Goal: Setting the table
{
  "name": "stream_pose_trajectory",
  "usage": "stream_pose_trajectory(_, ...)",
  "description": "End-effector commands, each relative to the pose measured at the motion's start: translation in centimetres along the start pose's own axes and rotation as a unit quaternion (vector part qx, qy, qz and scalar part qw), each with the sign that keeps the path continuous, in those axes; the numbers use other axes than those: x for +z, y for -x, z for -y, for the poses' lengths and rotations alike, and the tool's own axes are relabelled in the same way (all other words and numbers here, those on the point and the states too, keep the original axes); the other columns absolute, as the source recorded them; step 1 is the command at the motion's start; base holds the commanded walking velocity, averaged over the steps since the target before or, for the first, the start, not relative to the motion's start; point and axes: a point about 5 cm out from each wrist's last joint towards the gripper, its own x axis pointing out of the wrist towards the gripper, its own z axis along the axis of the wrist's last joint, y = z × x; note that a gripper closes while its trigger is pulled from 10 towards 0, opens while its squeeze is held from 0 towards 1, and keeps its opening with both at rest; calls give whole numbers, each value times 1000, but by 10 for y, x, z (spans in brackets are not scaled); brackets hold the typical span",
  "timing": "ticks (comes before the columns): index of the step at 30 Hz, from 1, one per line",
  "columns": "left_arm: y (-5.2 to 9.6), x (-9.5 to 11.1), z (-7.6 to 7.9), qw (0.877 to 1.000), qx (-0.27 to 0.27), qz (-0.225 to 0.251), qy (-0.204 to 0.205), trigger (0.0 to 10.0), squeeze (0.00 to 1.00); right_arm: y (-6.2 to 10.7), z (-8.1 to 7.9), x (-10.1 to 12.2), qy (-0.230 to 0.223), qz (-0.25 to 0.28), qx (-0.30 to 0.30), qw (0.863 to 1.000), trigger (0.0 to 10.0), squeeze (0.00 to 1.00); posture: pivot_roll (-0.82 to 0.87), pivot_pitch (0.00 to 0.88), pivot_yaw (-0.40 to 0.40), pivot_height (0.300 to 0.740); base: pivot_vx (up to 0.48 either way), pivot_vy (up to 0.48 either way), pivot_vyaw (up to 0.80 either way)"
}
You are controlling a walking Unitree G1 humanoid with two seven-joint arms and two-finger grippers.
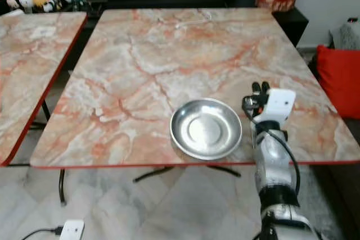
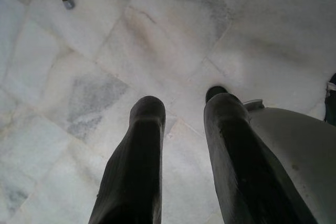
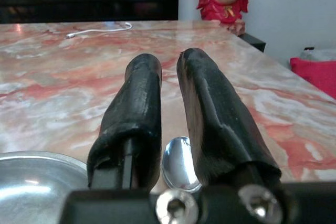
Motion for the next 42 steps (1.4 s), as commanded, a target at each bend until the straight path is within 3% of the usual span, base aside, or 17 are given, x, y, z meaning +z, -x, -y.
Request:
stream_pose_trajectory(1, 3, -13, 0, 1000, 1, -23, 5, 10000, 0, 0, 0, 7, -2, 23, -9, 1000, 10000, 0, -16, 116, 6, 740, 0, 480, 0)
stream_pose_trajectory(7, 5, -18, -11, 1000, 8, -30, 5, 10000, 0, -1, -8, 10, 15, 22, 9, 1000, 10000, 0, -11, 113, -1, 740, 0, 480, 133)
stream_pose_trajectory(18, 7, -20, -20, 999, 14, -33, 8, 10000, 0, -6, -9, 19, -3, 43, 1, 999, 10000, 0, -5, 108, -2, 740, 0, 480, 291)
stream_pose_trajectory(42, 9, -25, -20, 999, 15, -36, 11, 10000, 0, -8, -32, 19, -12, 39, 30, 999, 10000, 0, 5, 97, -5, 740, 0, 480, 0)
